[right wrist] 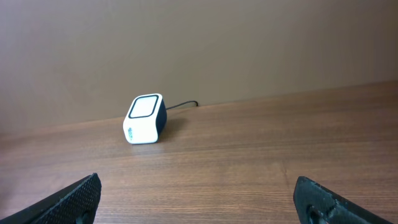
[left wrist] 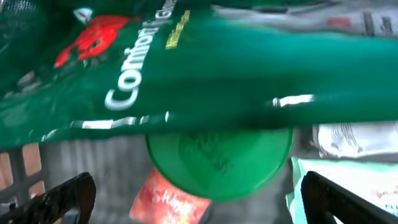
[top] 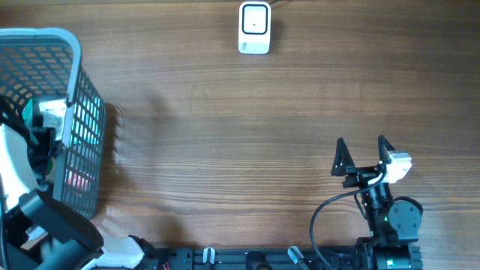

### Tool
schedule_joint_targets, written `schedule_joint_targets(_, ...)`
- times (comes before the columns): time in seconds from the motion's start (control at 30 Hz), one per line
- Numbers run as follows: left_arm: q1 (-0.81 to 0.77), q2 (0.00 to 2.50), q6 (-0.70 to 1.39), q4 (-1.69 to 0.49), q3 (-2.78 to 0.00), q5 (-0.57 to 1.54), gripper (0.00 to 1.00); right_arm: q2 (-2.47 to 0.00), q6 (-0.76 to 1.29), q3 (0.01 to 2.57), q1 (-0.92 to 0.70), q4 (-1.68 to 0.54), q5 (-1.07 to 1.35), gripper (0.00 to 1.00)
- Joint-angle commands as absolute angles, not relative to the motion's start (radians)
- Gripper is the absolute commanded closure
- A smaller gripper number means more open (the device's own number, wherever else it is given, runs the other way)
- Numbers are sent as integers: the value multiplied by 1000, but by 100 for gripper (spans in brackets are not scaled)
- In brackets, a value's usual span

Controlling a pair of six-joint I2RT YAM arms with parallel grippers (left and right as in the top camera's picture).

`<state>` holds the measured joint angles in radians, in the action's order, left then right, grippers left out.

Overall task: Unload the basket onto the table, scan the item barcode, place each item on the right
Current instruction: 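Reach the left gripper into the basket and grasp the green-capped jar, then carry the jar with the left gripper and set it on the table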

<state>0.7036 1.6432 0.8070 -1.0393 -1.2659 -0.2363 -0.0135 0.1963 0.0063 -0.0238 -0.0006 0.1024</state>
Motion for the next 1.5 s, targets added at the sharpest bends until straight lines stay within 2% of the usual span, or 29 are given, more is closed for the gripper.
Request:
schedule_joint_targets(0.0, 738, 1700, 816, -1001, -1258, -275, 0, -7, 186, 5, -29, 3, 89, 0)
schedule_joint_targets(0.27, 783, 1840, 789, -911, -1258, -270, 0, -7, 186, 5, -29, 3, 88, 0)
schedule_joint_targets(0.3, 783, 1842, 789, -915, -1258, -270, 3, -7, 186, 5, -29, 3, 88, 1)
schedule_joint_targets(0.33, 783, 1841, 789, -920, -1258, -270, 13, -7, 186, 5, -29, 3, 88, 0)
schedule_joint_targets(0.37, 783, 1841, 789, -928, -1258, -270, 28, -7, 186, 5, -29, 3, 89, 0)
schedule_joint_targets(0.43, 783, 1835, 789, -931, -1259, -270, 43, -7, 186, 5, -29, 3, 89, 0)
schedule_joint_targets(0.47, 783, 1826, 789, -932, -1260, -262, 55, -7, 186, 5, -29, 3, 89, 0)
schedule_joint_targets(0.5, 783, 1817, 789, -932, -1265, -246, 59, -7, 185, 5, -29, 3, 89, 0)
schedule_joint_targets(0.6, 783, 1739, 789, -940, -1296, -164, 53, -7, 185, 5, -29, 3, 89, 0)
schedule_joint_targets(0.87, 781, 1349, 794, -963, -1452, 109, 49, -7, 186, 5, -29, 3, 89, 0)
schedule_joint_targets(1.03, 758, 1082, 801, -865, -1452, 473, 51, -7, 186, 5, -29, 3, 89, 0)
schedule_joint_targets(1.13, 652, 967, 801, -906, -1452, 331, 51, -7, 186, 5, -29, 3, 88, 0)
schedule_joint_targets(1.3, 457, 950, 798, -912, -1452, 332, 50, -7, 186, 5, -29, 3, 88, 0)
schedule_joint_targets(1.4, 163, 1016, 727, -929, -1449, 316, 50, -7, 186, 5, -29, 3, 88, 0)
schedule_joint_targets(1.47, -81, 1121, 647, -947, -1433, 215, 49, -7, 186, 5, -29, 3, 89, 0)
